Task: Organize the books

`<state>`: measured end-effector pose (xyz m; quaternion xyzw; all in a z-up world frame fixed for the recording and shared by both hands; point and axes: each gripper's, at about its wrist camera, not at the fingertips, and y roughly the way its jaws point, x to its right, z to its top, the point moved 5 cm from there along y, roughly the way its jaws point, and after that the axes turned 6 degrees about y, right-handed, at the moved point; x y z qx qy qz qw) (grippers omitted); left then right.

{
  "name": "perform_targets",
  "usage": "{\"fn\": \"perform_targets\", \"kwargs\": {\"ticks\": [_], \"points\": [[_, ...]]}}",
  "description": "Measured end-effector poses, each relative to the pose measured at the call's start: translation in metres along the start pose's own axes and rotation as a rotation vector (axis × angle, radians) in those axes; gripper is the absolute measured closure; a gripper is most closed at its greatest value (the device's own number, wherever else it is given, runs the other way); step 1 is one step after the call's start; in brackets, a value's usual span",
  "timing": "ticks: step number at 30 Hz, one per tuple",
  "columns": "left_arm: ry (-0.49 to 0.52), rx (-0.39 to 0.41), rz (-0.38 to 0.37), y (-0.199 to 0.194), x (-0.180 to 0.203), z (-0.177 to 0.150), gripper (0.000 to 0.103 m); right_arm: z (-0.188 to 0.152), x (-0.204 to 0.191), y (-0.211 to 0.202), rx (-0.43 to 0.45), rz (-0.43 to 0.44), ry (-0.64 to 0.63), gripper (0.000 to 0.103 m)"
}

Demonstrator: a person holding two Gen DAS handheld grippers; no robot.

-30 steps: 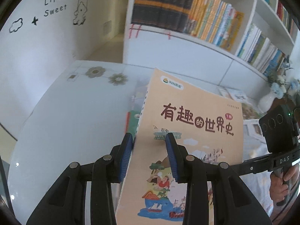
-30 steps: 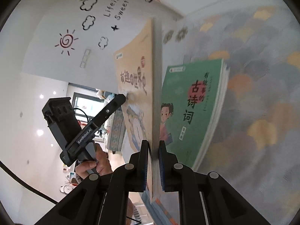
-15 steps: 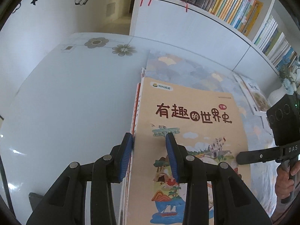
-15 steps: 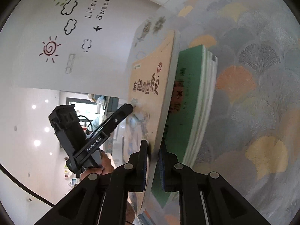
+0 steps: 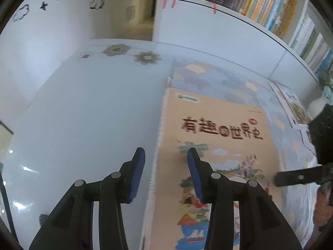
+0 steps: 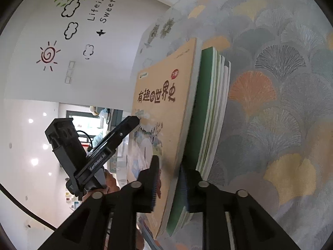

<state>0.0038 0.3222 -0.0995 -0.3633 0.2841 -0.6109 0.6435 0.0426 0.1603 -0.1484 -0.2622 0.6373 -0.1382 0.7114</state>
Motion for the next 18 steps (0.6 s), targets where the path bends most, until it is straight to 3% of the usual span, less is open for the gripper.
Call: {"fn": "perform_targets", "kwargs": {"ticks": [3, 4, 6, 10, 15, 18], "points": [[-0.027, 0.013, 0.005, -0.006, -0.008, 0.001, 0.063, -0.004, -0.006, -0.011, 0.050, -0.065, -0.013, 0.055], [-0.039, 0.022, 0.007, -0.010, -0.011, 0.001, 0.063, -0.005, -0.007, -0.014, 0.064, -0.087, -0.024, 0.053], [-0.046, 0.040, -0.002, -0.018, -0.011, 0.002, 0.063, -0.010, -0.008, -0.023, 0.084, -0.130, -0.049, 0.053], [-0.025, 0.065, -0.026, -0.032, 0.006, 0.008, 0.063, -0.017, -0.001, -0.035, 0.081, -0.119, -0.048, 0.053], [0.057, 0.074, -0.085, -0.045, 0.061, 0.016, 0.064, -0.029, 0.011, -0.070, 0.133, -0.139, -0.085, 0.053], [0.087, 0.099, -0.112, -0.049, 0.101, 0.025, 0.064, -0.037, 0.024, -0.108, 0.207, -0.123, -0.091, 0.053]]}}
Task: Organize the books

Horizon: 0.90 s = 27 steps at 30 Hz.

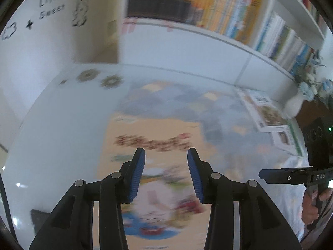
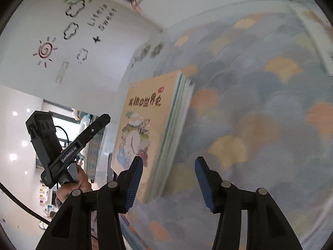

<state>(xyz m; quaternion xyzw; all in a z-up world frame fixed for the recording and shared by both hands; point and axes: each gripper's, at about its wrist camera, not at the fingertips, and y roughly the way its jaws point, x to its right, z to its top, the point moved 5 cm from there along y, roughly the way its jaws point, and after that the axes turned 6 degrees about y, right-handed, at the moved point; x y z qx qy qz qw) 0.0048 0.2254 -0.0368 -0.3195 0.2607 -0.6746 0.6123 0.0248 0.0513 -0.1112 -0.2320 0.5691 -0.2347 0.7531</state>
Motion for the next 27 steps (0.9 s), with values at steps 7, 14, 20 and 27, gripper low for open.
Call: {"fn": "perform_targets", "kwargs": {"ticks": [7, 14, 20, 27], "points": [[0.059, -0.037, -0.172, 0.055, 0.138, 0.024, 0.056, 0.025, 0.091, -0.124, 0.245, -0.038, 0.083, 0.053], [0.115, 0.032, -0.157, 0.141, 0.250, 0.035, 0.056, 0.065, 0.188, -0.224, 0.484, -0.173, 0.120, 0.053], [0.085, -0.011, -0.202, 0.210, 0.296, 0.051, 0.056, 0.115, 0.247, -0.249, 0.559, -0.268, 0.129, 0.053], [0.105, 0.008, -0.242, 0.243, 0.324, 0.068, 0.055, 0.152, 0.293, -0.237, 0.596, -0.326, 0.168, 0.052]]}}
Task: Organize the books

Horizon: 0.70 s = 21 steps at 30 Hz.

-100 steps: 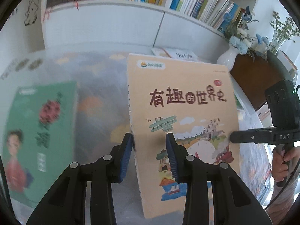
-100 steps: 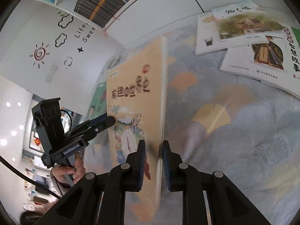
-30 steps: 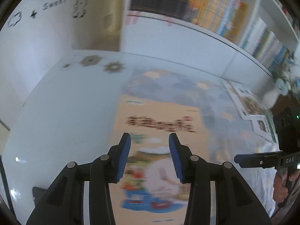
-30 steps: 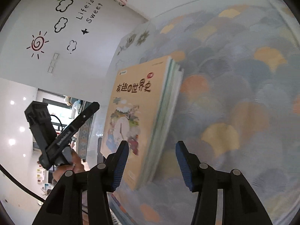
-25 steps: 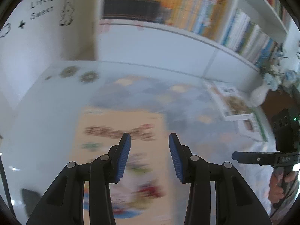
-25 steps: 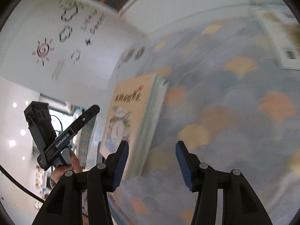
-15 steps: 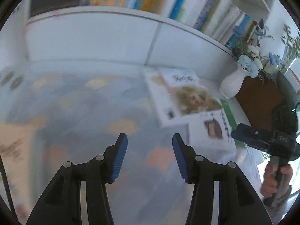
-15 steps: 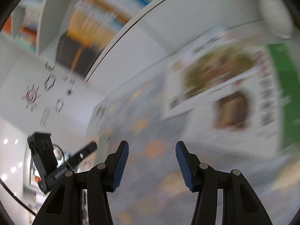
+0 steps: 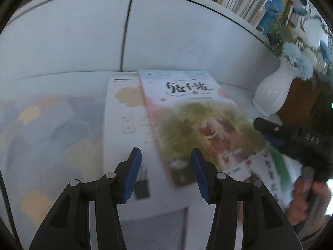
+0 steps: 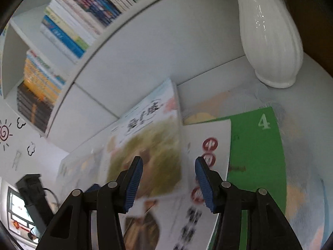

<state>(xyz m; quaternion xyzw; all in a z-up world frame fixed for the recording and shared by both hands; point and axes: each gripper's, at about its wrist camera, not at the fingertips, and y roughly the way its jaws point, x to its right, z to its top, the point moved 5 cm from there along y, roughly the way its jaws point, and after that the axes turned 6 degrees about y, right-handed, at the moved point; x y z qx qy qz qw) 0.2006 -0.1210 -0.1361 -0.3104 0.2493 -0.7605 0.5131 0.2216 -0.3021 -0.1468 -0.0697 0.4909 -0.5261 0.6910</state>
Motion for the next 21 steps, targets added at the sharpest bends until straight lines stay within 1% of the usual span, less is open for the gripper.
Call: {"fn": "perform_targets", "kwargs": {"ticks": [2, 3, 4, 6, 7, 9, 12, 14, 16, 18, 21], "points": [[-0.032, 0.008, -0.057, 0.007, 0.002, 0.005, 0.054, -0.002, -0.005, 0.003, 0.030, 0.002, -0.042, 0.052], [-0.045, 0.019, -0.076, 0.009, 0.003, 0.006, 0.053, -0.002, -0.007, 0.004, 0.030, -0.005, -0.063, 0.051], [-0.047, 0.030, -0.084, 0.010, 0.006, 0.006, 0.053, -0.004, -0.012, 0.005, 0.024, -0.020, -0.093, 0.050], [-0.018, 0.022, -0.081, 0.011, 0.011, 0.006, 0.048, -0.008, -0.019, 0.008, 0.016, -0.029, -0.145, 0.048], [-0.009, 0.020, -0.085, 0.011, 0.012, 0.006, 0.048, -0.008, -0.022, 0.009, 0.017, -0.038, -0.163, 0.046], [-0.006, 0.020, -0.096, 0.008, 0.010, 0.006, 0.048, -0.010, -0.021, 0.009, 0.014, -0.031, -0.168, 0.045], [-0.018, 0.021, -0.126, 0.008, 0.006, 0.007, 0.048, -0.010, -0.018, 0.007, 0.010, 0.001, -0.150, 0.044], [-0.024, 0.021, -0.135, 0.007, 0.005, 0.006, 0.047, -0.011, -0.017, 0.006, 0.010, 0.002, -0.152, 0.044], [-0.020, 0.021, -0.136, 0.007, 0.006, 0.006, 0.046, -0.012, -0.019, 0.007, 0.010, -0.006, -0.161, 0.044], [-0.012, 0.018, -0.138, 0.009, 0.007, 0.008, 0.041, -0.012, -0.019, 0.007, 0.009, -0.002, -0.162, 0.043], [0.006, 0.015, -0.134, 0.009, 0.011, 0.008, 0.040, -0.011, -0.017, 0.007, 0.007, 0.005, -0.157, 0.043]]}}
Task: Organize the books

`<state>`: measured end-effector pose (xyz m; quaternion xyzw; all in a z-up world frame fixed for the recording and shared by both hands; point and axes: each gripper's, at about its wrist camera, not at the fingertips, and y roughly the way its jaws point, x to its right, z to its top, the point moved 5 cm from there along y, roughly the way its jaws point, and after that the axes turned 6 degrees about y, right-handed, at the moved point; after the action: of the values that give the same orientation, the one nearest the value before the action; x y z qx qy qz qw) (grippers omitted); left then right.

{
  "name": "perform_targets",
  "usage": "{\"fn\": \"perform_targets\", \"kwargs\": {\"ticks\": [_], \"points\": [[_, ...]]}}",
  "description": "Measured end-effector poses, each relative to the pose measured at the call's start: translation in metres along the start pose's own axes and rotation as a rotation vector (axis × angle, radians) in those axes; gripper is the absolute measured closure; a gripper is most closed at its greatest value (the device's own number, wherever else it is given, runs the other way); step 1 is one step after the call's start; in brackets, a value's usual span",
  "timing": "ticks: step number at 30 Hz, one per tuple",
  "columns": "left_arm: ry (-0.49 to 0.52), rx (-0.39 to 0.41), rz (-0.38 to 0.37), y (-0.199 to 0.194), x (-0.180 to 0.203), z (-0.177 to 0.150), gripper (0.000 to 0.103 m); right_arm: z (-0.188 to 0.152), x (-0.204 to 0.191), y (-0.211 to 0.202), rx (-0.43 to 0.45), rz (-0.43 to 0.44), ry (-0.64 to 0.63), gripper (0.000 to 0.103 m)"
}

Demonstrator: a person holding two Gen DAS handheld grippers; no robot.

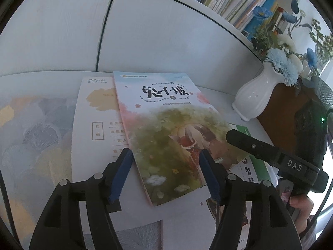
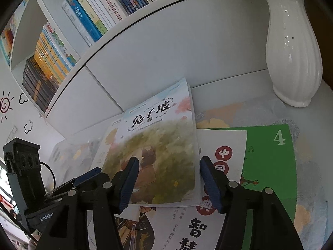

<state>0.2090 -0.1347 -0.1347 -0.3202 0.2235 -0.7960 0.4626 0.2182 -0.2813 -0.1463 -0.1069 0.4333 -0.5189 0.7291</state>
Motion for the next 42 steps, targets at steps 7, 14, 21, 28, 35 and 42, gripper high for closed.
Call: {"fn": "perform_targets", "kwargs": {"ticks": [7, 14, 21, 28, 35, 42], "points": [[-0.005, 0.002, -0.007, -0.002, -0.002, -0.001, 0.040, 0.000, 0.000, 0.000, 0.000, -0.002, -0.002, 0.042], [-0.003, 0.001, -0.005, -0.002, -0.001, -0.001, 0.040, -0.001, -0.001, 0.000, 0.000, -0.003, -0.002, 0.041], [-0.004, 0.001, -0.005, -0.002, -0.001, -0.001, 0.039, 0.000, -0.001, -0.001, 0.000, -0.003, -0.004, 0.040], [-0.003, 0.004, -0.008, -0.003, -0.002, -0.001, 0.039, -0.004, -0.009, 0.000, -0.014, -0.027, -0.054, 0.038], [0.072, -0.033, 0.031, -0.011, 0.001, -0.008, 0.039, -0.012, -0.022, 0.001, -0.038, -0.063, -0.122, 0.036], [0.087, -0.062, 0.099, -0.053, -0.008, -0.040, 0.039, -0.051, -0.060, -0.010, -0.072, -0.047, -0.190, 0.036]]}}
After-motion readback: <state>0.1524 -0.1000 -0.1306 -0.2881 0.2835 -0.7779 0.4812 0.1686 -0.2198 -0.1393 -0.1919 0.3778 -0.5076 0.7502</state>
